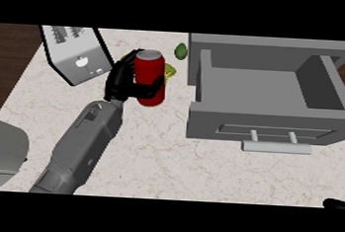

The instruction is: Pick up the can, place it into the drawer and close the drawer

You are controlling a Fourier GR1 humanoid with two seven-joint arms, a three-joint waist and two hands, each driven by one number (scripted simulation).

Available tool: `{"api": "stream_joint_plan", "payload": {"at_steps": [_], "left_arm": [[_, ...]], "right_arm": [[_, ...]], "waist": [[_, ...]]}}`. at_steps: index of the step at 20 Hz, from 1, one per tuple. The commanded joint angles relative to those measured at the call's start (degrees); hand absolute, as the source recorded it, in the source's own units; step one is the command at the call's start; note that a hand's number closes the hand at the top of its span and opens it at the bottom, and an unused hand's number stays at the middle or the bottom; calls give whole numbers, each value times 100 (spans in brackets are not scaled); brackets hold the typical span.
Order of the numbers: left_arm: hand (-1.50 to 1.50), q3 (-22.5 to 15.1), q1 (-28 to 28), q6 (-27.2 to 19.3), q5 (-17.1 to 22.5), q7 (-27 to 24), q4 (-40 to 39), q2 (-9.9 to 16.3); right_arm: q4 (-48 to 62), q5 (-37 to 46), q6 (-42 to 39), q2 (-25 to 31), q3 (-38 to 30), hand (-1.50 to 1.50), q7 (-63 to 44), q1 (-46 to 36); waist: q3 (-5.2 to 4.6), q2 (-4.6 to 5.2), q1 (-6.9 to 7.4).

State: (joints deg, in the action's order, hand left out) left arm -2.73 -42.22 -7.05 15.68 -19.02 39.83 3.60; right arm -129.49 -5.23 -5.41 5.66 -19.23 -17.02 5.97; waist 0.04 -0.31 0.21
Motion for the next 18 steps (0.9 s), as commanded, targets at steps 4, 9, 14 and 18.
{"api": "stream_joint_plan", "payload": {"at_steps": [4, 9, 14, 18], "left_arm": [[150, -153, -586, -481, -43, 1371, 1170, -162], [150, -258, -1020, -847, -212, 2335, 1751, -161], [150, -272, -2215, -1343, -515, 3015, 1341, -311], [150, -365, -2846, -1420, -315, 2837, 682, -358]], "right_arm": [[328, 21, 136, 31, -39, -150, 44, -387], [-21, 109, 143, 132, 0, -150, -338, -306], [-316, -63, 64, 135, 5, -150, -481, -191], [205, -228, -134, 98, -97, -150, 37, -146]], "waist": [[-1, 13, -6], [-3, 16, -34], [-2, 25, -111], [2, 54, -186]]}}
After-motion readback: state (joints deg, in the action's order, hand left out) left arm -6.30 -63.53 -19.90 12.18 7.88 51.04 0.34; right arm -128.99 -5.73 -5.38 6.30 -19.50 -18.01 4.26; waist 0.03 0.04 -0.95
